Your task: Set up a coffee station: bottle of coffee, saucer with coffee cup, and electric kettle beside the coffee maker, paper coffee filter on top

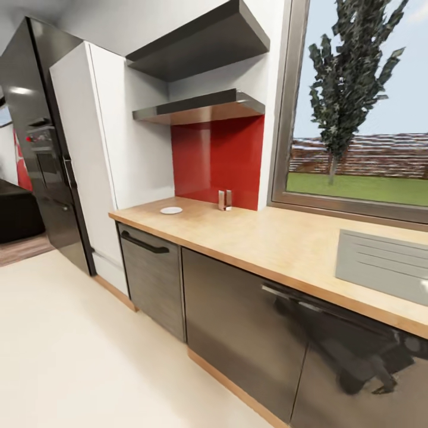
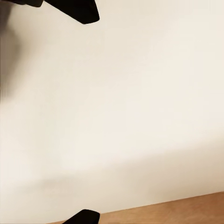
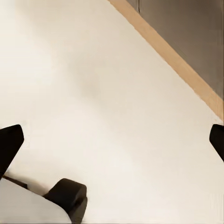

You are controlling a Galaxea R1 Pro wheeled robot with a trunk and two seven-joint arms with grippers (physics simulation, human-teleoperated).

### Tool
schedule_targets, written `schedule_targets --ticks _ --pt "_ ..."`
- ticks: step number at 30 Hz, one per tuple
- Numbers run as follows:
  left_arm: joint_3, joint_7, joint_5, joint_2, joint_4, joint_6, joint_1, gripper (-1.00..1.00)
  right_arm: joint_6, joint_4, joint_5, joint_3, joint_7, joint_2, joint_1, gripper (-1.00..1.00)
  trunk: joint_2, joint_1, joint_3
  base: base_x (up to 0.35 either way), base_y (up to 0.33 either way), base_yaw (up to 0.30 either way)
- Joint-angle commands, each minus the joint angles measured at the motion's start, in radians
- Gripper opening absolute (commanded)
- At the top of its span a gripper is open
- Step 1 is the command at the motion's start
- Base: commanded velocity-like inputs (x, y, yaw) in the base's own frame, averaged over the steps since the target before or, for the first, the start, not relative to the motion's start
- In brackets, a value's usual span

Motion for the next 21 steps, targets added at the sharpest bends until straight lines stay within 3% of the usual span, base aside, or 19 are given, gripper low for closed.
schedule_targets --ticks 1,4,12,21 --pt "0.008 -0.004 -0.005 0.0 0.002 -0.002 -0.001 1.0 -0.034 0.033 0.06 -0.008 -0.008 0.003 -0.002 1.0 -0.001 0.0 -0.001 0.158 0.254 0.03" --pt "0.008 -0.004 -0.005 0.001 0.002 -0.002 -0.001 1.0 -0.063 0.098 0.12 -0.008 -0.039 0.005 -0.002 1.0 -0.001 0.0 -0.001 0.166 0.25 0.018" --pt "0.008 -0.004 -0.005 0.001 0.002 -0.002 -0.001 1.0 -0.083 0.258 0.224 -0.007 -0.102 0.005 -0.002 1.0 -0.001 0.0 -0.001 0.107 0.128 0.006" --pt "0.008 -0.004 -0.005 0.001 0.002 -0.002 -0.001 1.0 -0.084 0.283 0.251 -0.006 -0.119 0.005 0.006 1.0 -0.001 0.0 -0.001 0.166 0.149 0.193"
